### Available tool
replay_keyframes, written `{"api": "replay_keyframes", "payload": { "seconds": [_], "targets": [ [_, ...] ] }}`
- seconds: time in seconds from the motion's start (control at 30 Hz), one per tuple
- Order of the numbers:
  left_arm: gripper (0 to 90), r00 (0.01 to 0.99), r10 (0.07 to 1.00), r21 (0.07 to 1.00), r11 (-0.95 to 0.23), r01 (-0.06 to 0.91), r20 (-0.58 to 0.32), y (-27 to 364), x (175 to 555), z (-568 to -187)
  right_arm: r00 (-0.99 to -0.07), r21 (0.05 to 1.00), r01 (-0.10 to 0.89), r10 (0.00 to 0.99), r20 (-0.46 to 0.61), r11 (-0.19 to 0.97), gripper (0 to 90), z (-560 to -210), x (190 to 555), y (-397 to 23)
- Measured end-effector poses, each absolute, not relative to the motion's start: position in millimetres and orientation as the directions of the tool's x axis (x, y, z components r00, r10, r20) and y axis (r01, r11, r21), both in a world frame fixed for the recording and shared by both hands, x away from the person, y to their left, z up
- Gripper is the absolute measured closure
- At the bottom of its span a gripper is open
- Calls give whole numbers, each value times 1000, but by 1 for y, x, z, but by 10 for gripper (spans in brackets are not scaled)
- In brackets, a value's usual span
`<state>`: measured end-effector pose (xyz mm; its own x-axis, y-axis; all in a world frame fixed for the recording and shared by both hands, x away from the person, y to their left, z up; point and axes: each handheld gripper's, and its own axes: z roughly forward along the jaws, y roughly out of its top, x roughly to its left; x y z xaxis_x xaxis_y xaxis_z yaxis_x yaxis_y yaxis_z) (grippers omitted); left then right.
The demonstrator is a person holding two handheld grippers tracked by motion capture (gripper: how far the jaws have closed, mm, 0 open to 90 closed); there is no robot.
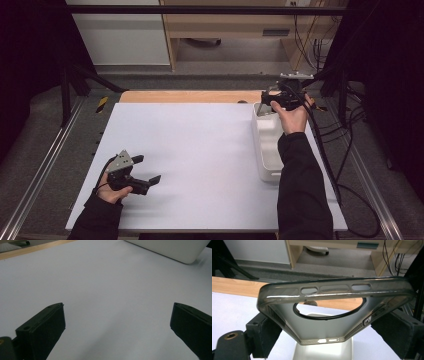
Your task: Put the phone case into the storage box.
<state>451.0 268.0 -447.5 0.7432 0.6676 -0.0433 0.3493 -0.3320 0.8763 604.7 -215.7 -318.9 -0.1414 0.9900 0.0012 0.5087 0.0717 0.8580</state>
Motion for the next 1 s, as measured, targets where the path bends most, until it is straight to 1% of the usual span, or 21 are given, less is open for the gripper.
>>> {"api": "replay_keyframes", "payload": {
  "seconds": [0.33,0.8,1.0],
  "targets": [
    [0,748,663,872,-344,348,-38,266,451,-449,-108,839,540,994,-9,66,121,-336,622,-207],
    [0,750,661,871,-346,347,-36,265,451,-449,-58,825,564,998,-3,35,120,-354,631,-211],
    [0,751,659,870,-351,347,-34,265,451,-450,-66,815,577,998,-9,45,120,-364,634,-212]
  ]
}}
